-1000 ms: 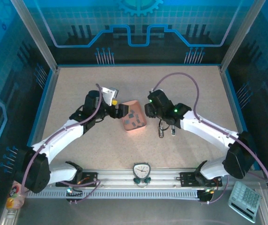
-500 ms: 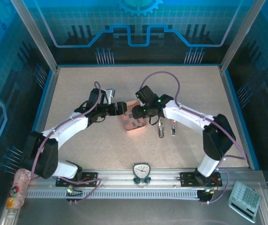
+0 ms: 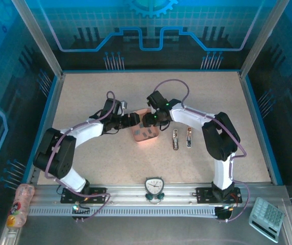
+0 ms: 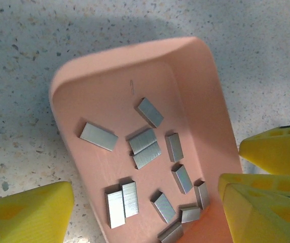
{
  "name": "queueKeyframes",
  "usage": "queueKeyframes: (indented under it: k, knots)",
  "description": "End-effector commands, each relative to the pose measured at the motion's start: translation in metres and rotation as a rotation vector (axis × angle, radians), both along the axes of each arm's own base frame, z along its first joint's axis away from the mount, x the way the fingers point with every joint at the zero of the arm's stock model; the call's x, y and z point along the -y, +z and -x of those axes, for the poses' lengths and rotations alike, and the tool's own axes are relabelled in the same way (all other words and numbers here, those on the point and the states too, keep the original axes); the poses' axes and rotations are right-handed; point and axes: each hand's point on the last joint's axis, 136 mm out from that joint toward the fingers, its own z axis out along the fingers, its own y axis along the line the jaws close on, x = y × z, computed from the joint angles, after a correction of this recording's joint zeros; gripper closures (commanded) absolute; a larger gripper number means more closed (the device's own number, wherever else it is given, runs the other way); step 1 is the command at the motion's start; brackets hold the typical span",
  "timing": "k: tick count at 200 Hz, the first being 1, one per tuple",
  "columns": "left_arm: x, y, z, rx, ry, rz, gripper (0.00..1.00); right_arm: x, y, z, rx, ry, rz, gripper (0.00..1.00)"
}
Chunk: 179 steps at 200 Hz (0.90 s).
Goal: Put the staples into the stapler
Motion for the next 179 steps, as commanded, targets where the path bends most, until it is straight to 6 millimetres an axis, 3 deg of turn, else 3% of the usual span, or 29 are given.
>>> queueKeyframes:
  k: [1, 66, 122, 179]
  knots:
    - [0.008, 0.003, -0.008, 0.020, -0.001, 0.007, 0.24, -0.002, -0.014, 0.003, -0.046, 0.009, 0.000, 0.40]
    - [0.018, -0.005, -0.009, 0.012, -0.033, -0.006, 0.30, -0.001, -0.011, 0.010, -0.058, 0.015, -0.003, 0.43]
    - [0.012, -0.011, -0.004, 0.002, -0.041, -0.048, 0.30, 0.018, 0.024, 0.004, 0.025, -0.017, 0.030, 0.40]
    - [0.013, -0.012, -0.004, 0.004, -0.045, -0.048, 0.31, 0.023, -0.005, -0.005, -0.021, -0.009, 0.077, 0.40]
